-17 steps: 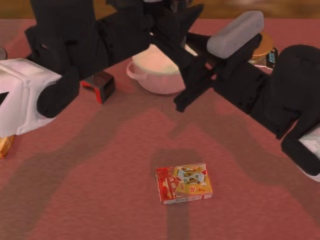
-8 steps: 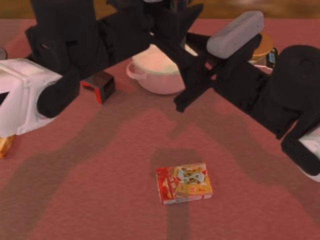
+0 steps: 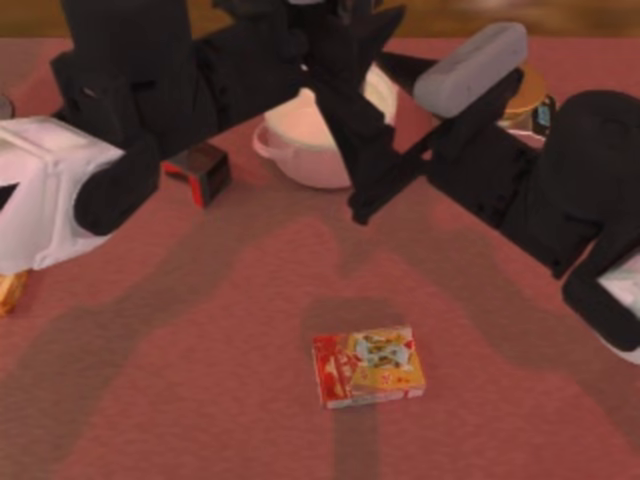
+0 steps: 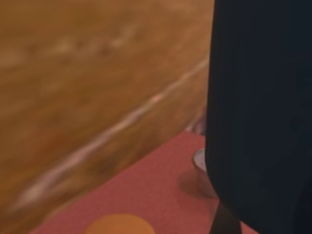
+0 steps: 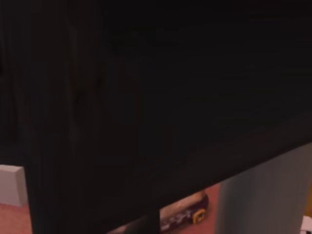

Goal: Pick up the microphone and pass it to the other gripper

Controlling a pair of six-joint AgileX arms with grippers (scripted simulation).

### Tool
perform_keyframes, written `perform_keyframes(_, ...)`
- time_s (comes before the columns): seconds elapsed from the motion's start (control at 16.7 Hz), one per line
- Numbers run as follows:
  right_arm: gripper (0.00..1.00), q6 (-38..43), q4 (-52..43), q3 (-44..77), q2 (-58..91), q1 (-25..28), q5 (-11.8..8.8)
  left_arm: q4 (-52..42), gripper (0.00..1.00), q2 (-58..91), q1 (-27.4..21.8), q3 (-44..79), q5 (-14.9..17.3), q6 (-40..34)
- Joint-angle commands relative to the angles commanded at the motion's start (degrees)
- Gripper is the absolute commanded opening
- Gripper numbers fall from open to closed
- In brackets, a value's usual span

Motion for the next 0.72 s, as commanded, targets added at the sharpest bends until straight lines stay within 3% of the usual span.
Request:
perform_keyframes(0.54, 1.00, 0.00, 0.00, 0.02, -0.01, -0.01, 0.00, -0.02, 0.00, -0.02, 0.00, -0.03, -0.03, 0.08)
perform_keyframes(0.72, 1.00, 0.01, -0.19, -2.35, -2.41, -0.57, -0.27, -0.16, 0.00, -0.80, 1.49, -0.80, 1.27, -0.13)
